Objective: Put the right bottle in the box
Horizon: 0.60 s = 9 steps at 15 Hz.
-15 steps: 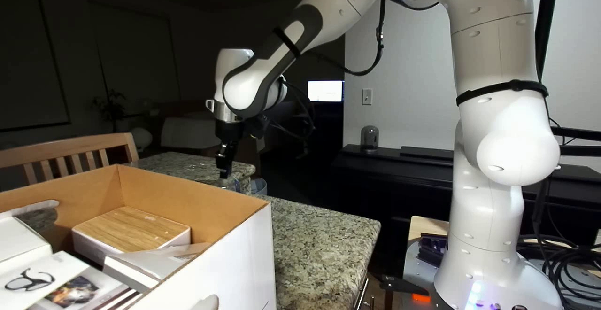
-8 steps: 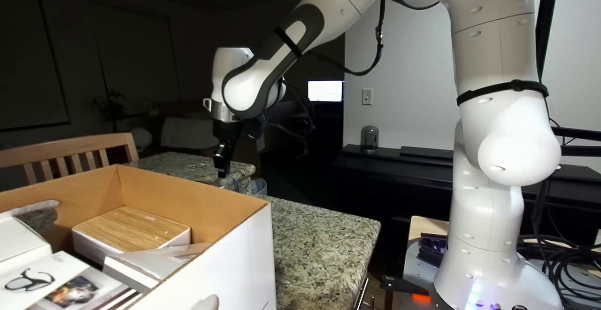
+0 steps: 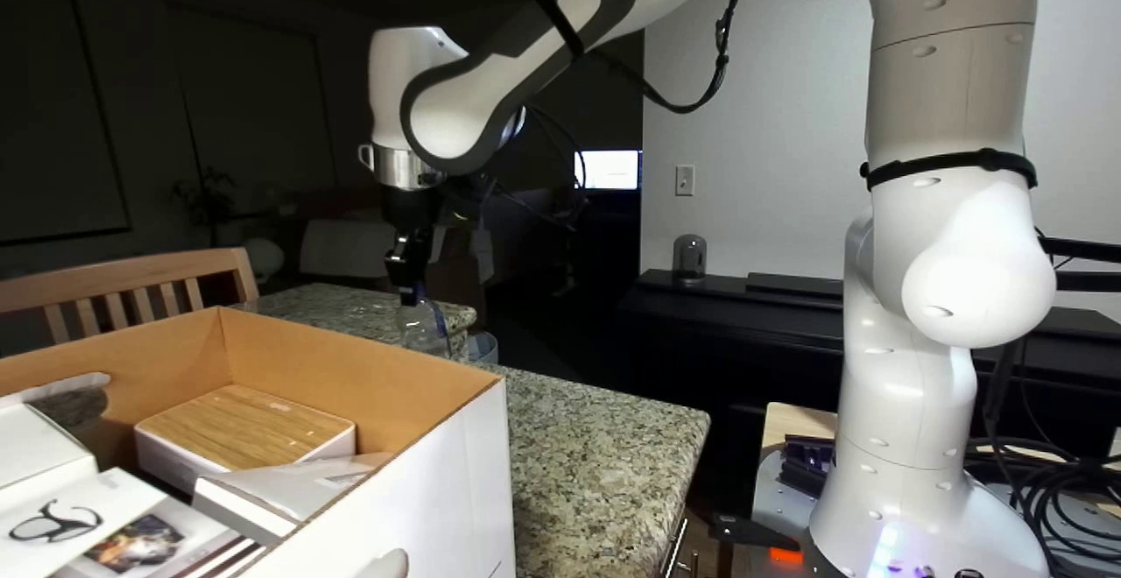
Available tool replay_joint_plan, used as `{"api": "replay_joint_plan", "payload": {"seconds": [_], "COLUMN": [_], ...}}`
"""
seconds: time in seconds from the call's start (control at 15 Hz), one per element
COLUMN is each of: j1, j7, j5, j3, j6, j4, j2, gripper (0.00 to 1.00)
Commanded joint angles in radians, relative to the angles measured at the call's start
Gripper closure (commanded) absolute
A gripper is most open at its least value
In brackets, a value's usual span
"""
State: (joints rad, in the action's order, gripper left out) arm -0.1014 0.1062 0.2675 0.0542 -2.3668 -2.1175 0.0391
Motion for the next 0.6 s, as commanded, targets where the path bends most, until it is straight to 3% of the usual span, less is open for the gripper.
{"api": "replay_joint_plan", "payload": {"seconds": [0.0,0.13,0.2,0.47,0.53], "j1": [-0.005,-0.008,-0.002,-0.004,-0.004], "j7": [0.001,0.023,0.001,0.001,0.001], "j5": [-0.029,-0.056,-0.029,-0.036,-0.037], "j3": [0.025,0.033,0.032,0.038,0.038], "j6": [0.163,0.248,0.181,0.227,0.227], "j4": [0.027,0.047,0.041,0.049,0.049], "j2": [-0.081,-0.108,-0.063,-0.09,-0.09], "gripper": [0.84,0.84,0.65,0.65,0.85]}}
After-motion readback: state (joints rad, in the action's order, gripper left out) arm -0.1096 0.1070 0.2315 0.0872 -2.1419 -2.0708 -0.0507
